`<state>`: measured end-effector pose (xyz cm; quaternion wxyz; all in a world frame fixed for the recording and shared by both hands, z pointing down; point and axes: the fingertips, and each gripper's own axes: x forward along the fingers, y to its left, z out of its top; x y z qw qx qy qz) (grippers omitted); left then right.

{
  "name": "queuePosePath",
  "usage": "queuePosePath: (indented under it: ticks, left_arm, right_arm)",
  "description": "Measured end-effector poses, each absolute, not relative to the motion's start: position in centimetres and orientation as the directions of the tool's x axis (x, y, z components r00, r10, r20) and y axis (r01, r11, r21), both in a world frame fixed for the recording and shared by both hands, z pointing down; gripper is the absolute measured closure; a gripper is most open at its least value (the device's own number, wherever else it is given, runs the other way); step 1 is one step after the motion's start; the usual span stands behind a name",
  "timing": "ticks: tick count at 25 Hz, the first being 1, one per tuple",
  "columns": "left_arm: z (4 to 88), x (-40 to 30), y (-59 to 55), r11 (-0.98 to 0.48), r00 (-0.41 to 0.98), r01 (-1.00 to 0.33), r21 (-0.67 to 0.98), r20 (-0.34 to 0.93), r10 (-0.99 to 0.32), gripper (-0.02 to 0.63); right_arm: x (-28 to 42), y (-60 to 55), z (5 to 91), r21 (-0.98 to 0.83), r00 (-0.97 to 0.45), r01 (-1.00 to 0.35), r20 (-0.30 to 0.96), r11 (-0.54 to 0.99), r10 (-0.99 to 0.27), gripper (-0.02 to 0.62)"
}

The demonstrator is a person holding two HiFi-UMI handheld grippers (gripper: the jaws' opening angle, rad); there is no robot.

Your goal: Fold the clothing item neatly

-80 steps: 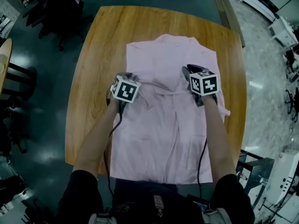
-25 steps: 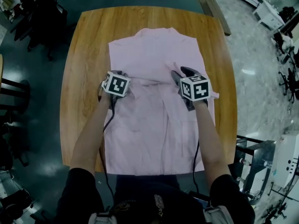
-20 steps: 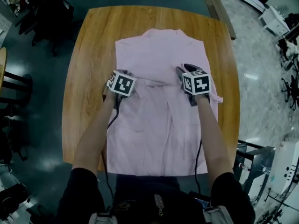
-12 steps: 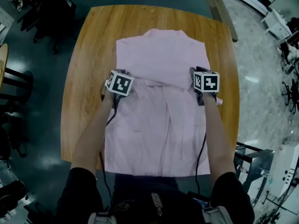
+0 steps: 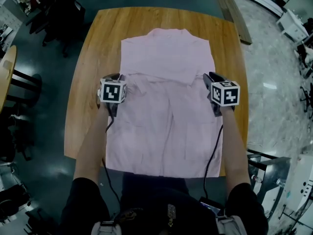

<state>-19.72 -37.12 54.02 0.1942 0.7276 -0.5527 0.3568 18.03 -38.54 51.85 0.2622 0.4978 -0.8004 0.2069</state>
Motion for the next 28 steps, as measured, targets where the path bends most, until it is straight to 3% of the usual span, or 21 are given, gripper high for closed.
queuePosePath:
  ticks: [2, 4, 8, 19, 28]
  left_arm:
    - [53.0, -19.6, -35.2, -0.318, 0.146, -0.942, -0.109, 0.719, -0.680, 0.597]
    - [52.7, -19.3, -33.0, -0.339, 0.178, -0.937, -0.088, 0.714, -0.677, 0.598]
    - [52.4, -18.8, -28.5, -0.372, 0.241, -0.927, -0.038, 0.699, -0.673, 0.598]
    - [51.1, -19.6, -13.9, -0.416, 0.352, -0.908, 0.049, 0.630, -0.693, 0.598]
    - [52.7, -21.1, -3.2, -0.374, 0.335, -0.925, 0.062, 0.595, -0.730, 0.598]
  right_arm:
    - [17.2, -36.3, 50.7, -0.076, -0.405, -0.885, 0.609, 0.459, -0.681, 0.491]
    - [16.5, -33.9, 49.7, -0.082, -0.434, -0.871, 0.590, 0.484, -0.681, 0.498]
    - [15.3, -29.3, 47.7, -0.092, -0.464, -0.861, 0.543, 0.500, -0.700, 0.592]
    - [13.1, -13.6, 46.9, -0.119, -0.443, -0.885, 0.514, 0.450, -0.735, 0.595]
    - [14.0, -1.9, 49.4, -0.145, -0.445, -0.883, 0.561, 0.446, -0.698, 0.595]
